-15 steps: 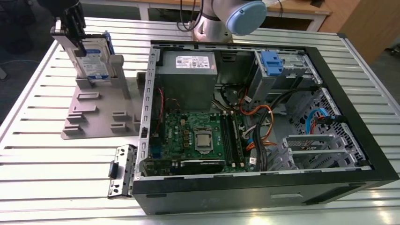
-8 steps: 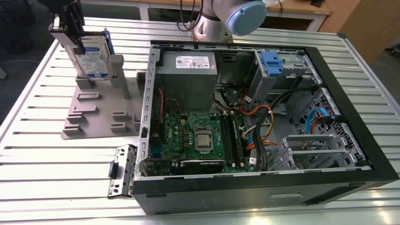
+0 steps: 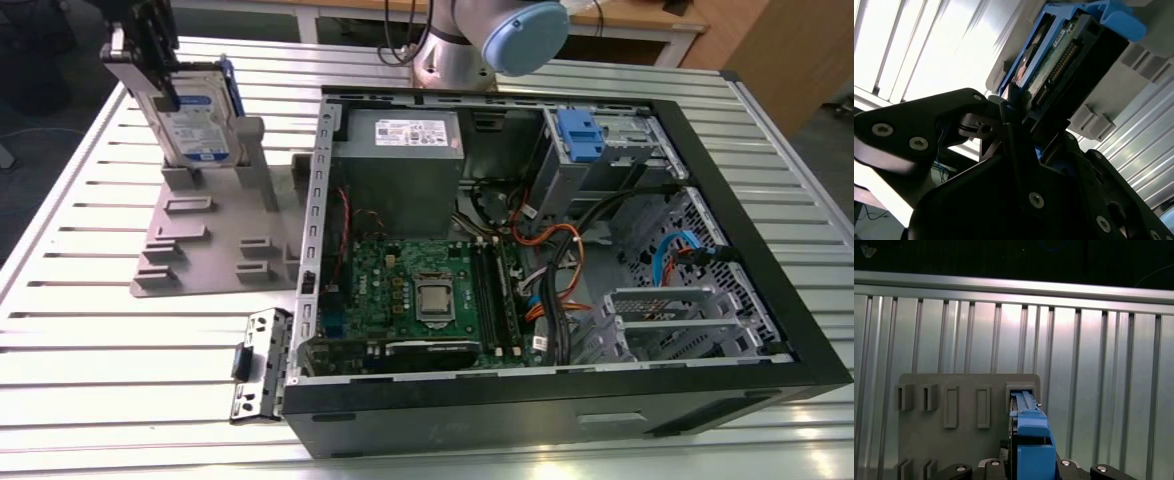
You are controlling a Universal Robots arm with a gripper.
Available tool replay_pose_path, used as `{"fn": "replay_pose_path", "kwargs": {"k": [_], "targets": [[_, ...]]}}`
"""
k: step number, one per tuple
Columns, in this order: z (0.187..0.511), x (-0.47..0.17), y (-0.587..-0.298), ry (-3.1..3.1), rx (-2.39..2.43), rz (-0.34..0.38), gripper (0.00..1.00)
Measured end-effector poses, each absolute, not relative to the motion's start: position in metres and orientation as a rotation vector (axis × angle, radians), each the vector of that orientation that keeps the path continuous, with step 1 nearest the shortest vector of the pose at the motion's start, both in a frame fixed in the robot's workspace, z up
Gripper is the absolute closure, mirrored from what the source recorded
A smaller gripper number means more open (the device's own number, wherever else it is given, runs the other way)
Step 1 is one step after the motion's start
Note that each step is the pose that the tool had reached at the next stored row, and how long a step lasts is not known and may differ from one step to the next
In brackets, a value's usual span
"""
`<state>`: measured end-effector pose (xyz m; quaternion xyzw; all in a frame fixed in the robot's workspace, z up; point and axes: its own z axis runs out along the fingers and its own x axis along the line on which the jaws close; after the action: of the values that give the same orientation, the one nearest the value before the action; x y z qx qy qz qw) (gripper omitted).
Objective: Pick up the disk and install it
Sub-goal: 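Pick up the disk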
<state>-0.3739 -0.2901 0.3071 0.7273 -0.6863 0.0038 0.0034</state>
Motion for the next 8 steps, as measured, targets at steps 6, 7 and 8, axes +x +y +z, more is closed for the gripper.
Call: {"fn": "replay_pose_path", "kwargs": {"k": [6, 7, 8], "targets": [[0.3106, -0.3739, -0.2901, -2.151, 2.280, 0.012, 0.64], [0.3113, -0.3739, -0.2901, -2.151, 2.280, 0.012, 0.64], [0.3121, -0.3739, -0.2901, -2.151, 2.280, 0.012, 0.64]]}}
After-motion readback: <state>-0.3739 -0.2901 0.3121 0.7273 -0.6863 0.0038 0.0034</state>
